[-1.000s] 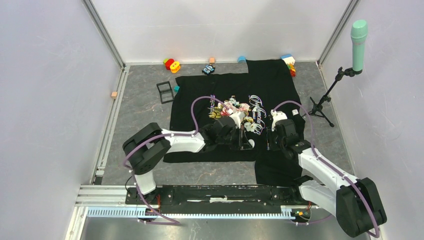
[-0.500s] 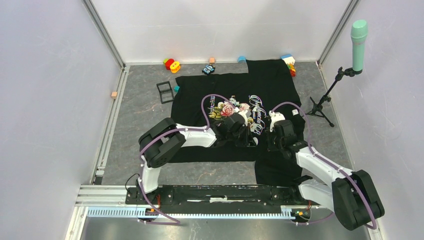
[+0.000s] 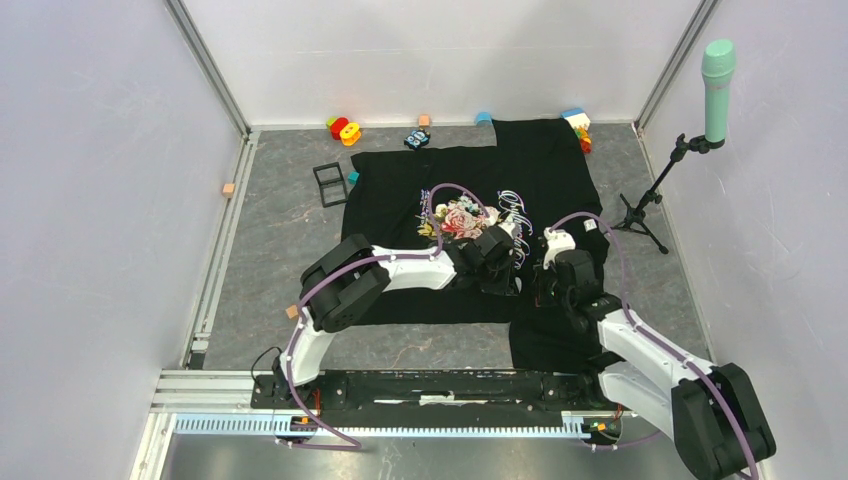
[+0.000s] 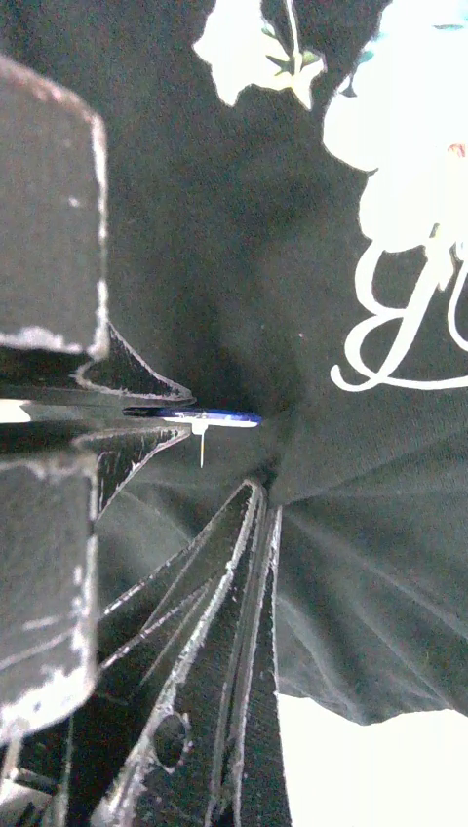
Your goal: Pin the brooch onto the clothing
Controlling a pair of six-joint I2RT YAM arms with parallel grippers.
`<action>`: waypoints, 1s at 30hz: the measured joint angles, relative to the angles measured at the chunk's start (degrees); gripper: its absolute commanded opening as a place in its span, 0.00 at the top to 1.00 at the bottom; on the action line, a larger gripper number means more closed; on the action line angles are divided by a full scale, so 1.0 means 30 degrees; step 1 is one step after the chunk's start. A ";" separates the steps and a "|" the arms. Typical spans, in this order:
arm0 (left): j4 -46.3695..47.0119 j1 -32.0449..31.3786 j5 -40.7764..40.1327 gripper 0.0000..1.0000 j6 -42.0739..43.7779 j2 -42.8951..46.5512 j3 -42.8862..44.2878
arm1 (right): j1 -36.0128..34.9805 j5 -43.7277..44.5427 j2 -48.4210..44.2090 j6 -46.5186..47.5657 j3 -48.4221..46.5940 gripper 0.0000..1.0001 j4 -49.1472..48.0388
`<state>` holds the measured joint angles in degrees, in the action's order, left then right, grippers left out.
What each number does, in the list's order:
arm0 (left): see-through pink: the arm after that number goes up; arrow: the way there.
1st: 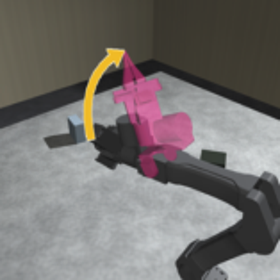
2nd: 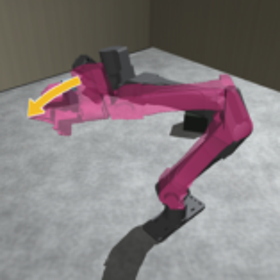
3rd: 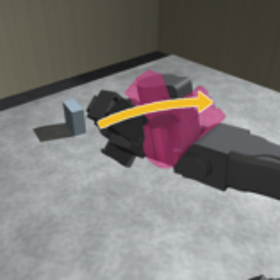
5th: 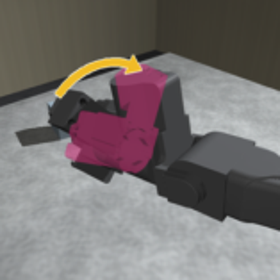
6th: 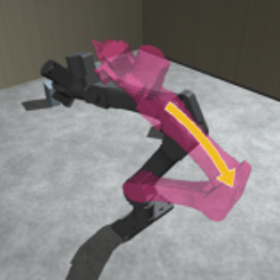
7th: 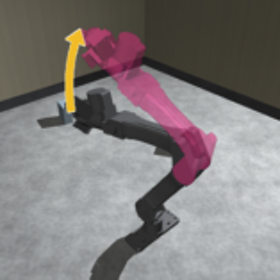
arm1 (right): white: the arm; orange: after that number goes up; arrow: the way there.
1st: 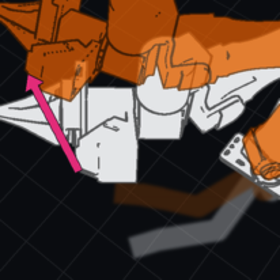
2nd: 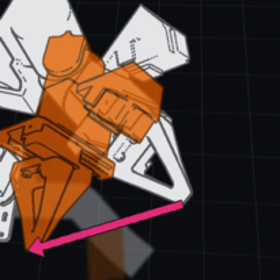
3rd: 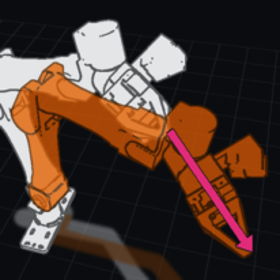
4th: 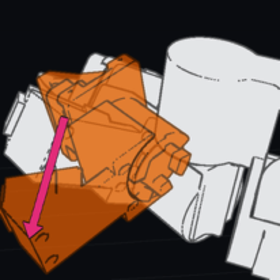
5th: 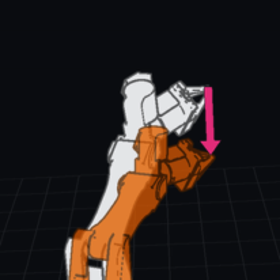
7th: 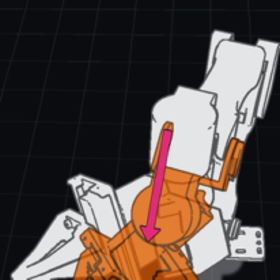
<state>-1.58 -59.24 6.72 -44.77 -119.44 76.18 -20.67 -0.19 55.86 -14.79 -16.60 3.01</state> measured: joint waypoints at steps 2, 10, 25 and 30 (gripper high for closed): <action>-0.0459 -0.0102 -0.0153 0.98 0.0146 -0.0233 0.0525 | 0.0000 -0.0117 -0.0211 -0.0102 0.0160 1.00 -0.0248; -0.1180 -0.0160 -0.0277 0.98 0.0270 -0.0699 0.1464 | 0.0000 -0.0780 -0.0969 -0.0306 0.0495 1.00 -0.0860; -0.1537 -0.0175 -0.0423 0.98 0.0277 -0.0947 0.1938 | 0.0000 -0.1647 -0.1421 -0.0335 0.0663 1.00 -0.0984; -0.1712 -0.0175 -0.0430 0.98 0.0277 -0.0984 0.2062 | 0.0000 -0.1734 -0.1668 -0.0321 0.0663 1.00 -0.0925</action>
<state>-6.72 -59.77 5.43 -43.94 -122.39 82.37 -20.67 -5.39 50.85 -15.75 -14.61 0.23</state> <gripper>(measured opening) 0.047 0.006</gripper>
